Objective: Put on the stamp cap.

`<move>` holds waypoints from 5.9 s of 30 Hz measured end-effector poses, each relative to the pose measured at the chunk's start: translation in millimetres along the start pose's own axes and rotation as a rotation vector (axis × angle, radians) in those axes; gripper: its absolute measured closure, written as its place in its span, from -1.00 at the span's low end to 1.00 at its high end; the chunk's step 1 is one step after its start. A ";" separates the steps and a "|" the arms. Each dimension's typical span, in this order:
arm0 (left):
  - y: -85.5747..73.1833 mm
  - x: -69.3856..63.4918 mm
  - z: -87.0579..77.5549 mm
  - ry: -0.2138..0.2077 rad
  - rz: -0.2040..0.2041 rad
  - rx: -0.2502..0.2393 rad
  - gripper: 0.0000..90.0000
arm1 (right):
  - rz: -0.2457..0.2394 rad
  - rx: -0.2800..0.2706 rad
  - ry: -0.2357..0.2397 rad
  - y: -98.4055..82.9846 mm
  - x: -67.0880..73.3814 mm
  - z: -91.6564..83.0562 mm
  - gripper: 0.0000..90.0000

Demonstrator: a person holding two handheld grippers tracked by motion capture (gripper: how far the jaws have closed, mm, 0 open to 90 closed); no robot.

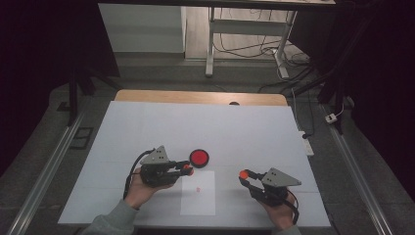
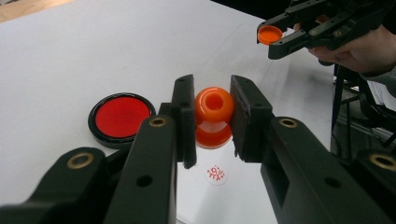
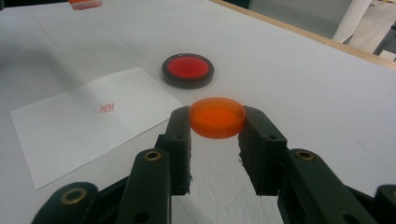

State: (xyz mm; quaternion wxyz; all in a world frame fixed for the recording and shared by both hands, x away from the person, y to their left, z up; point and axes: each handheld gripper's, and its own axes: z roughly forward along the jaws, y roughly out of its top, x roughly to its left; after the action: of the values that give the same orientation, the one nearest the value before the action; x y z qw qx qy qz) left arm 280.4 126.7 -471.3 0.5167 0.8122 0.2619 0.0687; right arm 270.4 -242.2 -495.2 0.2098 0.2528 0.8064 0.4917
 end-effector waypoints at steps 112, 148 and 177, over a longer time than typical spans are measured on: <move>4.1 -23.5 31.4 -0.091 0.040 0.058 0.61 | -0.065 0.025 0.222 24.7 69.9 74.9 0.42; 1.5 -22.9 34.0 -0.090 0.033 0.061 0.62 | -0.058 0.013 0.213 24.7 69.2 73.3 0.43; -7.6 -27.6 39.2 -0.067 0.017 0.032 0.63 | -0.101 0.050 0.175 26.0 74.3 72.3 0.44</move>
State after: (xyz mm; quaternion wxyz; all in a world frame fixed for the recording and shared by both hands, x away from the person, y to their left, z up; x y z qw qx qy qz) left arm 269.1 84.0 -491.4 0.5115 0.8245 0.2384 0.0418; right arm 259.8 -136.9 -509.5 0.1566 0.1731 0.8454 0.4803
